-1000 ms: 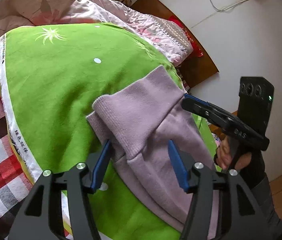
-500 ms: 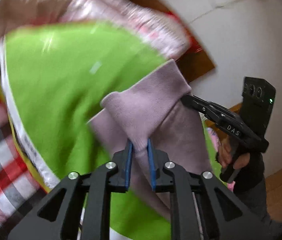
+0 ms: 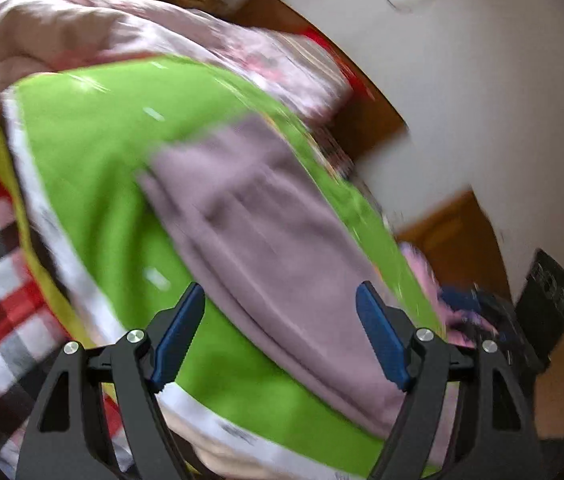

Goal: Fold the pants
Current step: 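Lay the folded sweatpants flat on the mat and open both grippers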

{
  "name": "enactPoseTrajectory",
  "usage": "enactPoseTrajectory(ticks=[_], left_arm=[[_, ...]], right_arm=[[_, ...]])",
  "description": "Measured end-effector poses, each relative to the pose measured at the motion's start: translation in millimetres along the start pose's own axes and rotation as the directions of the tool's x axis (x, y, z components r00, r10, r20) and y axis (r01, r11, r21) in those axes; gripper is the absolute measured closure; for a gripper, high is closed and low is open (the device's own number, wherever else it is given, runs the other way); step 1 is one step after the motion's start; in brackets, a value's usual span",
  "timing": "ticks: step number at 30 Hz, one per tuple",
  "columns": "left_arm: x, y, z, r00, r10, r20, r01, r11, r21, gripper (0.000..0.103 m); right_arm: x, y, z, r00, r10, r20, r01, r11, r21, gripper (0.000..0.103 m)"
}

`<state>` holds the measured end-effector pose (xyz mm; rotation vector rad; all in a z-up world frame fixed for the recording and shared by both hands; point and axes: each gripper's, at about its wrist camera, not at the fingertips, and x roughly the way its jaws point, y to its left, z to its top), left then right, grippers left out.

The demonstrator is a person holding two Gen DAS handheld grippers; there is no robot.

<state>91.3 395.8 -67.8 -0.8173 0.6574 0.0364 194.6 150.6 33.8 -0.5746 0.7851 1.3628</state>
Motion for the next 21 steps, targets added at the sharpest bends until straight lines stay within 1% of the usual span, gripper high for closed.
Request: enactPoseTrajectory(ticks=[1,2,3,5,6,8,11,16,17,18,19,21], left_arm=[[7,-4,-8,1.000,-0.003,-0.027,0.003,1.000,0.008,0.027],[13,-5,-15,0.999,-0.011,-0.052,0.011,1.000,0.004,0.027],[21,-8,-27,0.997,-0.026,-0.079,0.026,1.000,-0.006,0.028],[31,-11,-38,0.994,-0.028,-0.109,0.028,1.000,-0.005,0.031],[31,-13,-46,0.993,-0.029,-0.116,0.028,1.000,-0.005,0.032],[36,-15,-49,0.991,-0.031,-0.131,0.031,1.000,-0.005,0.032],[39,-21,-53,0.991,-0.003,-0.137,0.004,1.000,0.008,0.032],[32,-29,-57,0.992,0.004,-0.127,-0.004,1.000,-0.001,0.032],[32,-31,-59,0.992,0.005,-0.126,-0.005,1.000,-0.003,0.031],[31,-32,-63,0.992,0.006,-0.127,-0.006,1.000,-0.005,0.031],[30,-34,-64,0.992,0.009,-0.128,-0.009,1.000,-0.005,0.031],[31,-40,-67,0.991,0.015,-0.133,-0.015,1.000,0.002,0.030]], right_arm=[[-5,9,-18,1.000,0.001,-0.023,-0.001,1.000,0.005,0.075],[-9,19,-44,0.999,0.010,-0.053,-0.009,1.000,0.025,0.076],[-11,28,-65,0.997,0.002,-0.083,0.001,0.999,0.040,0.076],[-10,36,-91,0.991,-0.040,-0.131,0.048,0.997,0.059,0.078],[-10,39,-98,0.989,-0.043,-0.139,0.052,0.996,0.068,0.079],[-7,43,-106,0.990,-0.060,-0.128,0.070,0.994,0.079,0.080],[3,40,-106,0.989,-0.081,-0.124,0.091,0.993,0.072,0.081],[0,27,-109,0.995,-0.025,-0.102,0.038,0.990,0.135,0.082],[0,22,-110,0.995,-0.002,-0.099,0.018,0.987,0.162,0.082],[1,17,-110,0.996,0.013,-0.094,0.004,0.983,0.185,0.086],[1,15,-110,0.996,0.015,-0.091,0.003,0.981,0.194,0.092],[-1,13,-110,0.997,0.001,-0.083,0.015,0.981,0.196,0.096]])
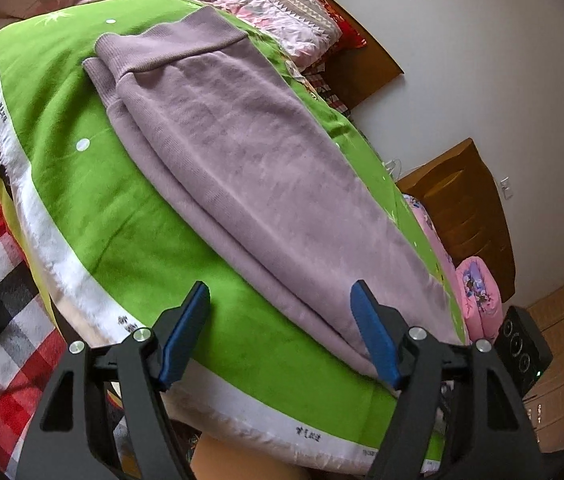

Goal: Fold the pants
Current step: 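Lay the folded sweatpants flat on the mat and open both grippers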

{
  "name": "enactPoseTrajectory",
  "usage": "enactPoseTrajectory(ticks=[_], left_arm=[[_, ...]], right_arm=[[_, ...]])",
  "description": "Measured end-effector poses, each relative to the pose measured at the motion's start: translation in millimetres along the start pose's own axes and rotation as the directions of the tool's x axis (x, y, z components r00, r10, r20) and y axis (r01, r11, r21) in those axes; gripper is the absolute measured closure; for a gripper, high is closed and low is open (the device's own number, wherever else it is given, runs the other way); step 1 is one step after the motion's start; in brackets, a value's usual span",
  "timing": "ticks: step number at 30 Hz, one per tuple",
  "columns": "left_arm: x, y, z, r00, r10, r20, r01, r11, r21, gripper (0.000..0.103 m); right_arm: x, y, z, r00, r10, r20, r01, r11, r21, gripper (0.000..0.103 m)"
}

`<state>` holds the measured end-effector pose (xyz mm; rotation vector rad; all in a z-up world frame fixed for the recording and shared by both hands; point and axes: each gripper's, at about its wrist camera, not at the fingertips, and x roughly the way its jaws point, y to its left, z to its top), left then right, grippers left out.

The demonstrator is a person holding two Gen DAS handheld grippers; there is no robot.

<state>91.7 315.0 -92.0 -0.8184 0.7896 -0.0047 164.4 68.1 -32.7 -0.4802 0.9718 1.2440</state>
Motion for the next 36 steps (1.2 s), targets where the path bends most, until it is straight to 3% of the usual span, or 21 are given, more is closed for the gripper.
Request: enactPoseTrajectory(ticks=[3,5,6,11,20,22,23,24,25,28,30,33,36], left_arm=[[-5,-6,0,1.000,0.011,0.000,-0.011,1.000,0.009,0.029],[-8,-8,1,1.000,-0.018,-0.001,0.018,1.000,-0.001,0.029],[-10,-10,1,0.999,-0.033,0.001,0.033,0.999,-0.003,0.028],[-3,-17,4,0.999,-0.031,-0.015,0.031,1.000,-0.001,0.028],[15,-17,13,0.999,-0.049,-0.008,0.049,0.998,-0.049,0.030],[17,-14,17,0.999,-0.054,-0.005,0.053,0.996,-0.069,0.033],[17,-13,19,0.999,-0.051,-0.005,0.050,0.996,-0.074,0.041],[17,-12,20,0.999,-0.041,-0.003,0.040,0.996,-0.079,0.051],[17,-10,20,1.000,-0.029,-0.002,0.029,0.996,-0.085,0.054],[8,-7,19,1.000,0.029,-0.002,-0.029,0.993,-0.116,0.054],[-6,-8,17,0.996,0.085,0.033,-0.081,0.990,-0.112,0.049],[-17,-18,16,0.998,0.038,0.053,-0.033,0.996,-0.087,0.050],[-7,-27,14,1.000,-0.014,0.000,0.014,0.997,-0.082,0.050]], right_arm=[[-11,-6,-1,0.996,0.069,0.052,-0.072,0.995,0.071,0.097],[-20,-20,-3,0.981,0.161,0.107,-0.177,0.971,0.162,0.097],[-22,-24,-4,0.979,0.167,0.120,-0.187,0.966,0.180,0.097],[-13,-25,-5,0.987,0.138,0.085,-0.151,0.972,0.180,0.098],[-31,-15,-5,0.973,0.168,0.158,-0.193,0.967,0.164,0.098],[-31,-13,-6,0.973,0.167,0.157,-0.192,0.969,0.155,0.098],[-30,-12,-6,0.974,0.165,0.156,-0.189,0.970,0.155,0.098],[-29,-12,-7,0.974,0.165,0.153,-0.189,0.969,0.157,0.098],[-29,-12,-7,0.975,0.162,0.150,-0.185,0.970,0.156,0.098],[-29,-10,-6,0.977,0.152,0.147,-0.173,0.974,0.146,0.098],[-30,-10,-5,0.976,0.152,0.154,-0.174,0.974,0.143,0.098],[-30,-12,-6,0.975,0.158,0.157,-0.181,0.972,0.148,0.098],[-30,-13,-4,0.974,0.158,0.164,-0.183,0.971,0.151,0.098]])
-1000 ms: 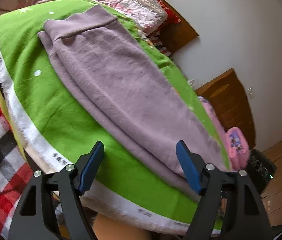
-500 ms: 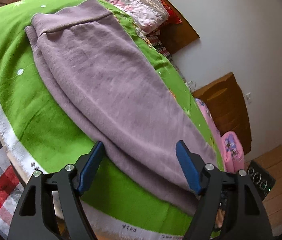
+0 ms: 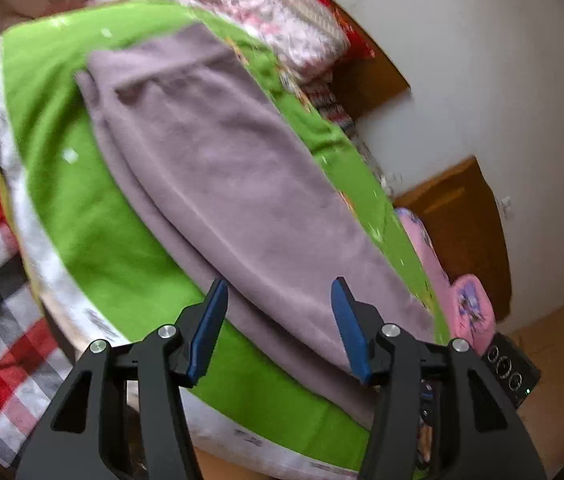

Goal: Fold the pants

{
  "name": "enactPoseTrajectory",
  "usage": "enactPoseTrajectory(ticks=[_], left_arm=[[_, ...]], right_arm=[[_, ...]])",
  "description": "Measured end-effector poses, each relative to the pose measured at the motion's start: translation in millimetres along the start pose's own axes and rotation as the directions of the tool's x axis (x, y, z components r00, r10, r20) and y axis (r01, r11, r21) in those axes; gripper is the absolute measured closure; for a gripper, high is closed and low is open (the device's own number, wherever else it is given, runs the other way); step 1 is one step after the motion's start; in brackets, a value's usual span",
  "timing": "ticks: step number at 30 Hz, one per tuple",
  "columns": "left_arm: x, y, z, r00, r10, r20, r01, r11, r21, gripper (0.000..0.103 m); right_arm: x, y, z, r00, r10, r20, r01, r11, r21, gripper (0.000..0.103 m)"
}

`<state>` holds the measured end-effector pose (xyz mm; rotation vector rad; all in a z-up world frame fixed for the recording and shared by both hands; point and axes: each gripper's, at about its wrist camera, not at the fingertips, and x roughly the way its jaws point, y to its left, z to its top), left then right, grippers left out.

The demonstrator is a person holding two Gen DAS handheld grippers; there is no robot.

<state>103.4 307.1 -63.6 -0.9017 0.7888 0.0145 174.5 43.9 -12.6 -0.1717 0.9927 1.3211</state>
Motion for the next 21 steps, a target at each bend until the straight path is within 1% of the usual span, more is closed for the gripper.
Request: enactPoseTrajectory(ticks=[2,3,5,7,8,9,10,11,13,16,19,20,21], left_arm=[[11,0,-4,0.999,-0.033,-0.041,0.032,0.999,-0.021,0.050],[17,1,-5,0.998,-0.037,-0.057,0.035,0.999,-0.034,0.050],[25,2,-5,0.997,-0.034,-0.066,0.031,0.999,-0.045,0.050],[29,5,-2,0.997,-0.043,-0.056,0.040,0.997,-0.064,0.054],[30,7,2,0.998,-0.046,-0.049,0.042,0.996,-0.076,0.061],[32,9,6,0.998,-0.049,-0.032,0.046,0.995,-0.090,0.079],[31,11,8,0.999,-0.040,-0.017,0.039,0.995,-0.094,0.091],[31,14,9,1.000,-0.029,-0.006,0.028,0.995,-0.094,0.096],[28,17,7,0.999,-0.031,0.007,0.031,0.994,-0.104,0.097],[16,13,1,0.999,0.004,0.035,-0.002,0.999,-0.054,0.097],[19,19,-2,1.000,0.023,0.018,-0.022,0.997,-0.068,0.097],[23,23,-3,1.000,0.030,0.006,-0.030,0.996,-0.078,0.097],[24,28,-6,1.000,0.018,0.013,-0.017,0.997,-0.079,0.097]], right_arm=[[-3,0,1,1.000,0.000,0.010,0.000,1.000,-0.001,0.098],[-4,0,2,1.000,0.000,0.014,0.000,1.000,-0.001,0.098],[-7,0,2,1.000,0.000,0.016,0.000,1.000,-0.004,0.098],[-7,0,2,1.000,-0.003,0.015,0.003,1.000,-0.011,0.098],[-6,1,1,1.000,-0.005,0.011,0.005,1.000,-0.015,0.098],[-4,2,0,1.000,-0.011,0.003,0.011,1.000,-0.023,0.098],[-2,2,-1,1.000,-0.019,-0.004,0.018,0.999,-0.031,0.098],[2,4,-2,0.999,-0.028,-0.017,0.027,0.999,-0.042,0.098],[8,7,-4,0.999,-0.042,-0.034,0.040,0.998,-0.057,0.098],[8,15,-4,0.997,-0.067,-0.042,0.063,0.994,-0.092,0.098],[20,16,-9,0.993,-0.082,-0.084,0.074,0.992,-0.102,0.098],[29,15,-15,0.988,-0.107,-0.109,0.095,0.989,-0.111,0.098],[31,14,-17,0.987,-0.117,-0.107,0.104,0.988,-0.117,0.098]])
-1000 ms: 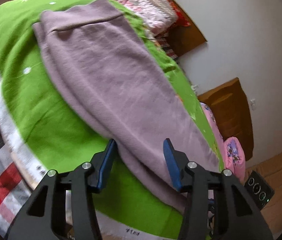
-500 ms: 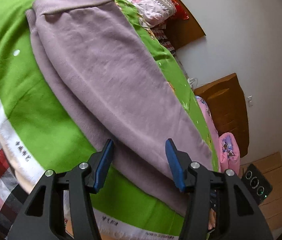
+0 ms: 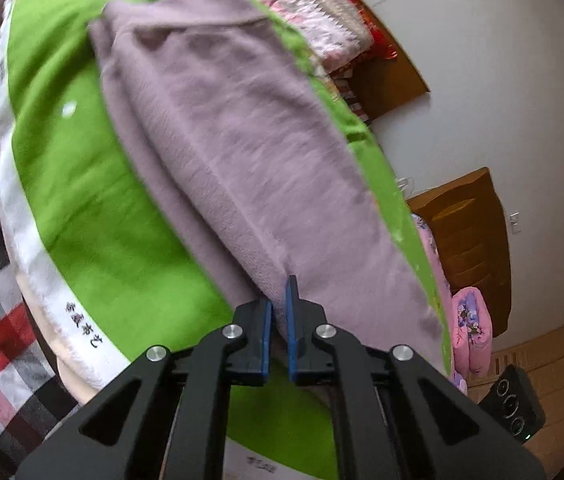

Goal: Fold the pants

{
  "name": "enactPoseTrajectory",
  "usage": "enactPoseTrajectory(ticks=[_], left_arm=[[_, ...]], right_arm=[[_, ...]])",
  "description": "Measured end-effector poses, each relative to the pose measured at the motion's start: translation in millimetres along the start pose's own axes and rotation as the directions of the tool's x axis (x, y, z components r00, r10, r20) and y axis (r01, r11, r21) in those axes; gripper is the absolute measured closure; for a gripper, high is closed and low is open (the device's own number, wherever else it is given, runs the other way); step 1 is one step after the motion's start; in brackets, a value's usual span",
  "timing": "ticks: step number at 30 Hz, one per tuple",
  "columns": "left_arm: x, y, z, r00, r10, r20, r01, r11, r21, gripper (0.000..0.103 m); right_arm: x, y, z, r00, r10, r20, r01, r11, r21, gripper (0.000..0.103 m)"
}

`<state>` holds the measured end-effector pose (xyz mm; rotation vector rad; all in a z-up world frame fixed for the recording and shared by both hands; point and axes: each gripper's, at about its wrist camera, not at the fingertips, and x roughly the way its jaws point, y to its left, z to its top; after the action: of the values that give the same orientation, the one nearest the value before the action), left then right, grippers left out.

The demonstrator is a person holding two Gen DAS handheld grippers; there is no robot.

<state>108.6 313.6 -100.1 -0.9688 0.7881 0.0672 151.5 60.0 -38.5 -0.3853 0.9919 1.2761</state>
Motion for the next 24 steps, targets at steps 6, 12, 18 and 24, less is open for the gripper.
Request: enactPoseTrajectory(ticks=[6,12,18,24], left_arm=[[-8,-8,2,0.999,-0.006,0.034,0.004,0.998,0.066,0.065],[-22,-89,-9,0.983,0.078,0.167,-0.133,0.927,0.351,0.012],[40,-144,-30,0.999,0.052,-0.007,-0.042,0.872,0.487,0.012],[98,-234,-77,0.974,0.010,-0.227,0.151,0.718,0.679,0.006]], right_arm=[[-8,7,-1,0.999,-0.048,0.002,0.048,0.999,-0.003,0.046],[-64,1,-24,0.983,-0.164,0.084,0.155,0.983,0.096,0.042],[-76,-20,-93,0.978,-0.206,-0.038,0.208,0.937,0.280,0.041],[-169,-28,-144,0.866,-0.499,0.028,0.420,0.759,0.498,0.037]])
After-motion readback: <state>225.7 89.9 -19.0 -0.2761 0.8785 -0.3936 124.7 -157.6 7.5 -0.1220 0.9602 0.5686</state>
